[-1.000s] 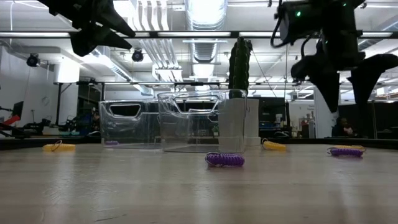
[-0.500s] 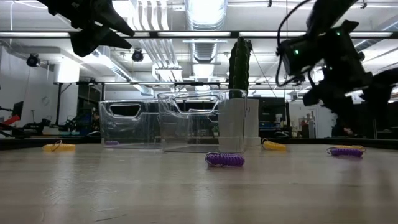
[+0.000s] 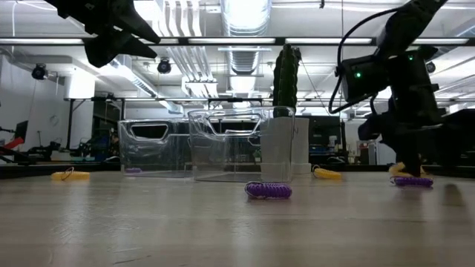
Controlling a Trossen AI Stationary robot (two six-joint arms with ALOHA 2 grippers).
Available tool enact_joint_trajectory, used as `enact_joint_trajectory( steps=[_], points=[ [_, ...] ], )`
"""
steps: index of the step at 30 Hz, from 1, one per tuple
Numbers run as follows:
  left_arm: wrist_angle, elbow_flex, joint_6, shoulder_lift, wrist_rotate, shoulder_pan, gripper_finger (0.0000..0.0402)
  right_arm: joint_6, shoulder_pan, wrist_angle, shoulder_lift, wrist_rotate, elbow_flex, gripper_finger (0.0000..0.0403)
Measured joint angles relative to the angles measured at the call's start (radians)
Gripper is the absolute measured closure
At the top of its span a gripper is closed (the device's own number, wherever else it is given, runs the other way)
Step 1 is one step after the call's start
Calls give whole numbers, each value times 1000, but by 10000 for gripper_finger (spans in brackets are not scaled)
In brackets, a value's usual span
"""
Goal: Sort spring keychains
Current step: Put the right yellow spring keychain into the left transparent bin
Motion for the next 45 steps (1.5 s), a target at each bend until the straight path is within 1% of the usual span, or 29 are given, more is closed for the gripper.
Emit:
enact_joint_trajectory(
  steps=[7, 13, 19, 23, 30, 33, 36, 45],
  points=[
    [0, 0, 1, 0, 0, 0, 248, -14, -20, 11, -14, -15, -7, 156],
    [0, 0, 1, 0, 0, 0, 248, -33, -20, 13, -73, -24, 1, 153],
    [0, 0, 6, 0, -2, 0, 248, 3, -26, 13, -111, 41, -6, 156],
    [0, 0, 11, 0, -3, 0, 248, 4, -48, 24, -85, 51, -14, 160],
    [0, 0, 10, 0, -3, 0, 248, -23, -58, 128, 6, 47, -42, 173],
    [0, 0, 9, 0, -3, 0, 248, -35, -58, 131, 28, 45, -40, 191],
    [0, 0, 9, 0, -3, 0, 248, -36, -58, 136, 26, 44, -41, 221],
    [0, 0, 8, 0, -3, 0, 248, -41, -57, 135, -22, 77, -49, 342]
  ],
)
